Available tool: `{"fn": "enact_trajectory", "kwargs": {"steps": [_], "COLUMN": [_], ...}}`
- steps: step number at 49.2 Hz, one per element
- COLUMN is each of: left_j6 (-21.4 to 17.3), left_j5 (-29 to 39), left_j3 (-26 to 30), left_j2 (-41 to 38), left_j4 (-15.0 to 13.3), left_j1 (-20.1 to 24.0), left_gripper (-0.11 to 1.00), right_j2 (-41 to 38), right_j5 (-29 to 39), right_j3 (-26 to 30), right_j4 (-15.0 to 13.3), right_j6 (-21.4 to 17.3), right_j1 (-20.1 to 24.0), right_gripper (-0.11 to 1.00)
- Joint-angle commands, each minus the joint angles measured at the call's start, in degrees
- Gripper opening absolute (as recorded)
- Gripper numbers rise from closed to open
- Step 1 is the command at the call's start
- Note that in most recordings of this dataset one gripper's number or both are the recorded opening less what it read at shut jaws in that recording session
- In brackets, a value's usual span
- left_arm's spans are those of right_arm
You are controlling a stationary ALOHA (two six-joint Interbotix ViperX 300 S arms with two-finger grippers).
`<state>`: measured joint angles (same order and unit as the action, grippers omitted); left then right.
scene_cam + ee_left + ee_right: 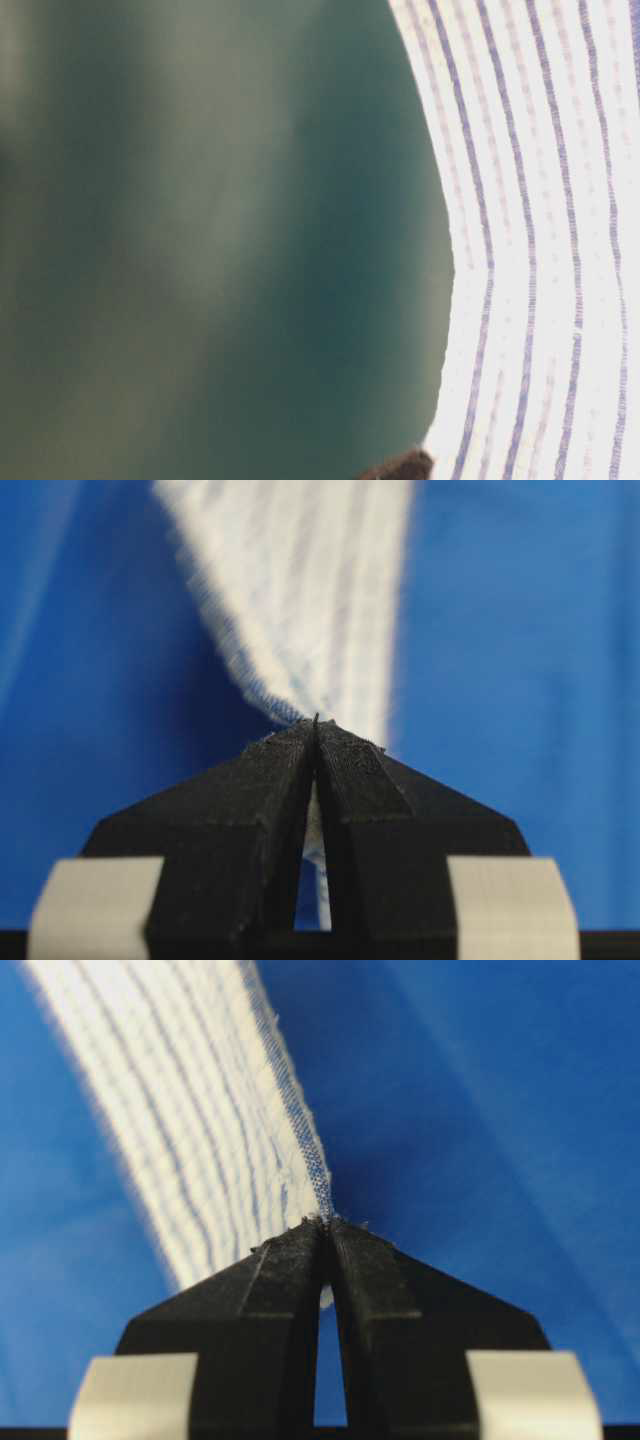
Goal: Fold the blue towel.
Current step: 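Lift the strip and rotate it vertical, left gripper swinging toward center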
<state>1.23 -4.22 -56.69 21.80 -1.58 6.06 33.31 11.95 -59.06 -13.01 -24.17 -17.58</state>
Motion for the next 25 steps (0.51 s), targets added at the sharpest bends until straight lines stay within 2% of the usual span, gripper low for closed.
{"fn": "enact_trajectory", "kwargs": {"steps": [1,15,25], "left_j6": [0.4,2.2,1.7], "left_j5": [-2.5,-7.2,-7.6], "left_j3": [2.5,10.1,19.5], "left_j2": [-1.1,-8.4,-15.6], "left_j4": [0.0,0.0,0.0], "left_j1": [-2.7,-10.5,-13.4], "left_gripper": [0.01,0.01,0.01], "right_j2": [-2.5,-11.6,-17.3], "right_j5": [-2.1,-6.4,-7.1], "right_j3": [2.8,9.2,14.8], "right_j4": [-0.3,-4.0,-7.7], "right_j6": [0.4,0.4,0.4], "right_j1": [-2.2,-11.3,-14.4], "right_gripper": [0.04,0.04,0.04]}}
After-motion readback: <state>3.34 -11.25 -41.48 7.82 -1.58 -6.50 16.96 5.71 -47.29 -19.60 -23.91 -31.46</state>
